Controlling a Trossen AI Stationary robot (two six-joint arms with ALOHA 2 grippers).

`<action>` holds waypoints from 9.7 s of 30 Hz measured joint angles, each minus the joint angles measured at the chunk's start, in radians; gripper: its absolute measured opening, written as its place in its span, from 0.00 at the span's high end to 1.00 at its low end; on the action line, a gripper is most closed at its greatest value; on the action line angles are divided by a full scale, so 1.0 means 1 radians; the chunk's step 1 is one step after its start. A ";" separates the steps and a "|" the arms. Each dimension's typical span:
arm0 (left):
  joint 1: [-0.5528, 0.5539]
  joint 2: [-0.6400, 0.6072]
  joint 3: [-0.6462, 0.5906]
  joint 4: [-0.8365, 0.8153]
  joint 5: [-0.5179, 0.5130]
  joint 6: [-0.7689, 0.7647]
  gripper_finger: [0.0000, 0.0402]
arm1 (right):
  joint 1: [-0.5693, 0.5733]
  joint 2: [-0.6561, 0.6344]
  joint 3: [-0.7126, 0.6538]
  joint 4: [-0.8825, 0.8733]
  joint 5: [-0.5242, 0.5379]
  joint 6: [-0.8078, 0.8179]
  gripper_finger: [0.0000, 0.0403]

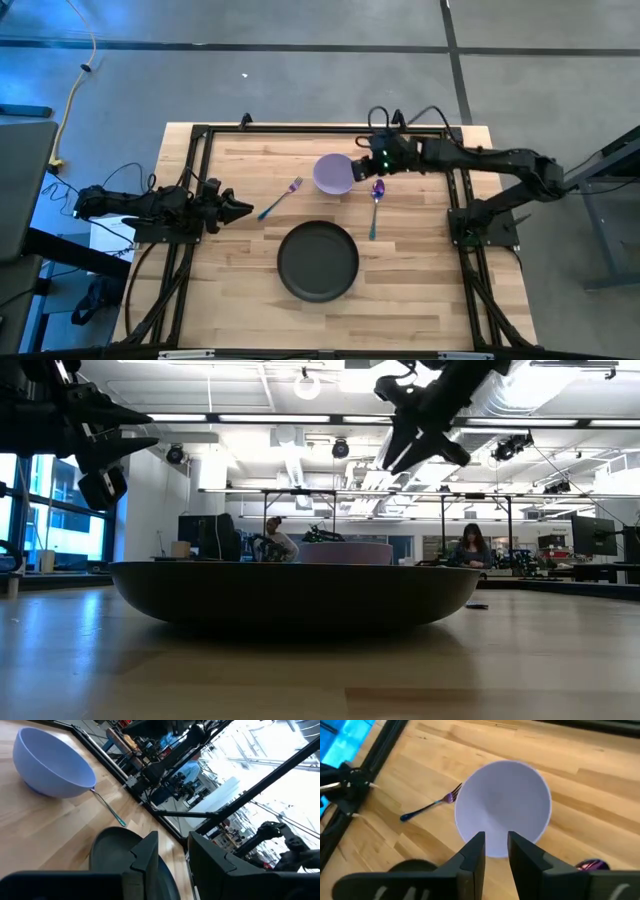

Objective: Set table place
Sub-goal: Put the violet bowl on the black plate

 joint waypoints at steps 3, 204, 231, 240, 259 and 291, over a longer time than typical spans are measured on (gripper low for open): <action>0.000 0.000 0.000 -0.007 0.000 0.003 0.76 | -0.037 0.051 0.085 -0.105 -0.047 -0.021 0.82; 0.000 0.006 0.000 -0.005 -0.039 0.005 0.76 | -0.067 0.368 0.276 -0.315 -0.295 -0.070 1.00; 0.000 0.006 0.000 -0.005 -0.039 -0.021 0.76 | 0.145 0.269 0.276 -0.338 -0.292 0.135 1.00; 0.000 0.006 0.000 -0.005 -0.047 0.003 0.76 | 0.210 0.269 0.276 -0.307 -0.261 0.223 1.00; 0.000 0.006 0.000 -0.001 -0.058 -0.002 0.76 | 0.344 0.270 0.276 -0.264 -0.164 0.455 1.00; 0.000 0.006 0.000 -0.002 -0.062 0.014 0.76 | 0.492 0.271 0.276 -0.221 -0.042 0.681 1.00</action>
